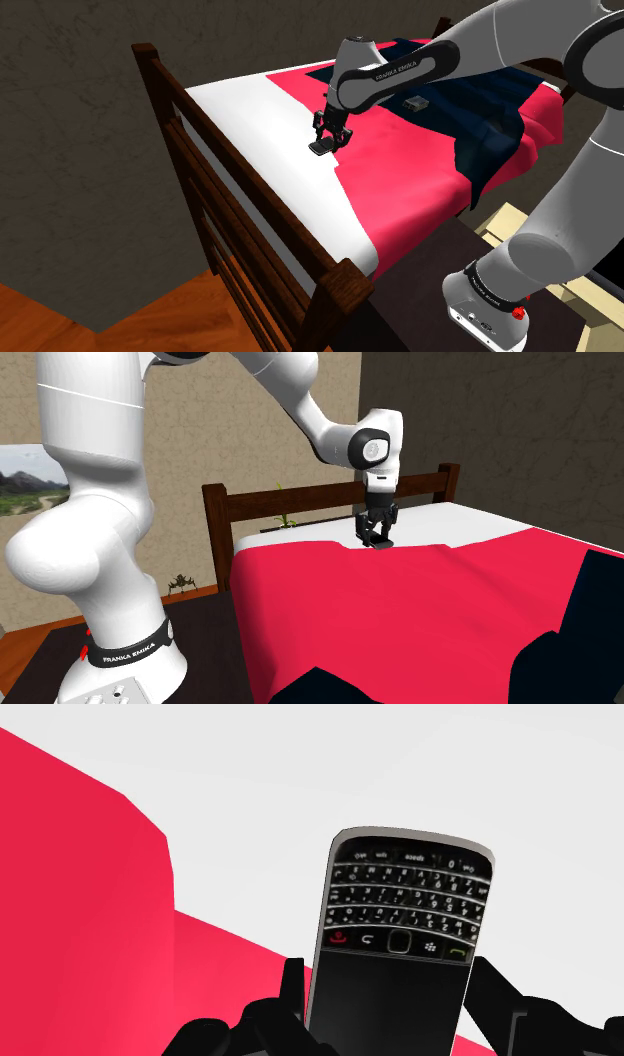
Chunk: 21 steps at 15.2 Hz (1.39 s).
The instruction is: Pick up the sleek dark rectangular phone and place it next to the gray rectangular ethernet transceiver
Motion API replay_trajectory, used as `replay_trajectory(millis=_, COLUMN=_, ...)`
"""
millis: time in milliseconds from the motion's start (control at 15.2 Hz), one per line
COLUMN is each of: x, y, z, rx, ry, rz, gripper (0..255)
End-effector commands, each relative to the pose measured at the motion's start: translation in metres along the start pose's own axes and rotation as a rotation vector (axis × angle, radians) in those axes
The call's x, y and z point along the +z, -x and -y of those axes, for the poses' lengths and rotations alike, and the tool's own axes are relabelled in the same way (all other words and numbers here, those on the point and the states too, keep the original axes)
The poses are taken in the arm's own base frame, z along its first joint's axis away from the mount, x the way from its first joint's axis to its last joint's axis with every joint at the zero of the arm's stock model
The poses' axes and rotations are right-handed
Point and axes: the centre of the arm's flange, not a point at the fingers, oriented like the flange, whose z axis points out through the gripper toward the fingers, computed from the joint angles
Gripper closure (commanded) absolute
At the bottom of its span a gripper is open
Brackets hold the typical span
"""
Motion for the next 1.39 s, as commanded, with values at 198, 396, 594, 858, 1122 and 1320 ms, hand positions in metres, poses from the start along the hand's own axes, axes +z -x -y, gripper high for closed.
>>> replay_trajectory(millis=198, x=0.001, y=0.0, z=0.0, rx=0.0, ry=0.001, rz=0.0, gripper=255)
replay_trajectory(millis=396, x=0.001, y=0.0, z=0.0, rx=0.0, ry=0.001, rz=0.0, gripper=255)
replay_trajectory(millis=594, x=-0.015, y=0.0, z=0.001, rx=0.0, ry=0.001, rz=0.0, gripper=255)
replay_trajectory(millis=858, x=-0.036, y=0.001, z=0.002, rx=0.0, ry=0.001, rz=0.0, gripper=255)
replay_trajectory(millis=1122, x=-0.057, y=0.001, z=0.003, rx=0.0, ry=0.001, rz=0.0, gripper=255)
replay_trajectory(millis=1320, x=-0.073, y=0.002, z=0.004, rx=0.0, ry=0.001, rz=0.0, gripper=255)
